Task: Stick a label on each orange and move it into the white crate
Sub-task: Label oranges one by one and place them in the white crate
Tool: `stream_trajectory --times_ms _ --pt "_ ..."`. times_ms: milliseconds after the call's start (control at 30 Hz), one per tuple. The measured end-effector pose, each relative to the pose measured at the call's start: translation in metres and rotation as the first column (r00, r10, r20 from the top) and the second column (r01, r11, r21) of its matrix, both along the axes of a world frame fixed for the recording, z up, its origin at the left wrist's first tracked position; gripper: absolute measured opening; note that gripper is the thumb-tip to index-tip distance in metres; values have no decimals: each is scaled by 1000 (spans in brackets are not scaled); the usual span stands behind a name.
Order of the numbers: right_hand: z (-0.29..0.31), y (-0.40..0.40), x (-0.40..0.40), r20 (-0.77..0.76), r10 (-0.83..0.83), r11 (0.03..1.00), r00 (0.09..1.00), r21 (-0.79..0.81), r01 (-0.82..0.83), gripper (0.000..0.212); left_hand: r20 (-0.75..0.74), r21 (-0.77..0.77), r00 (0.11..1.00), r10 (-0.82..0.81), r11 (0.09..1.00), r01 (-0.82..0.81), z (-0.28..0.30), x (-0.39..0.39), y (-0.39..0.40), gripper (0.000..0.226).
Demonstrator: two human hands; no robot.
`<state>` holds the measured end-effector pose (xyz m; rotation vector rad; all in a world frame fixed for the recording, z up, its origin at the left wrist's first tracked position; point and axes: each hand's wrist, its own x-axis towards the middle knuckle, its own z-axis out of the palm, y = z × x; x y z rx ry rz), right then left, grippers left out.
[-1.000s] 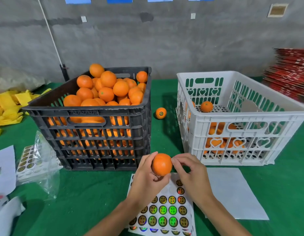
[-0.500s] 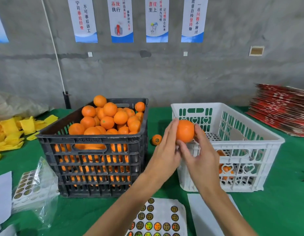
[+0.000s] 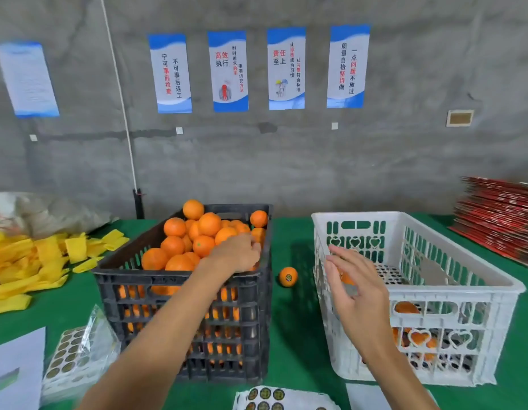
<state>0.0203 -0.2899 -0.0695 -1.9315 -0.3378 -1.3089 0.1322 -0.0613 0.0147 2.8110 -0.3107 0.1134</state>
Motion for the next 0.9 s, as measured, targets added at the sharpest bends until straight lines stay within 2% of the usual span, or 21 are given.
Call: stream_trajectory --times_ms 67,100,200,300,367,467,533,600,667,767,900 --pt "-3 19 6 -33 67 997 997 34 -66 21 -158 100 984 86 992 -70 1 13 37 26" --pt "-5 28 9 -46 95 995 994 43 -94 21 -190 182 970 150 976 -116 1 17 54 28" --pt "-9 53 17 -70 150 989 986 29 -148 19 -181 393 938 295 896 -206 -3 30 96 43" --pt "-12 69 23 -95 176 984 980 9 -176 20 -273 417 912 307 892 -175 -2 41 118 68" --pt "-14 75 25 -117 193 981 974 12 -193 22 -253 370 921 297 909 -192 -3 43 124 71" --pt "-18 77 23 -132 206 979 970 30 -204 24 -114 255 955 275 937 -240 -1 35 121 61" --pt "-20 74 21 -145 208 978 967 43 -204 25 138 109 965 223 965 -238 2 23 113 61" --pt "-20 69 16 -167 223 974 960 67 -215 27 458 -117 876 150 987 -108 1 3 97 62" --pt "-18 66 10 -194 256 966 947 91 -243 32 661 -273 746 83 953 136 -5 -31 71 62" --pt "-17 68 -4 -224 285 957 932 119 -264 43 760 -222 644 -83 899 378 -38 -76 24 70" --pt "-38 53 -23 -343 245 966 907 165 -198 70 745 -200 648 -160 873 445 -92 -104 -18 73"
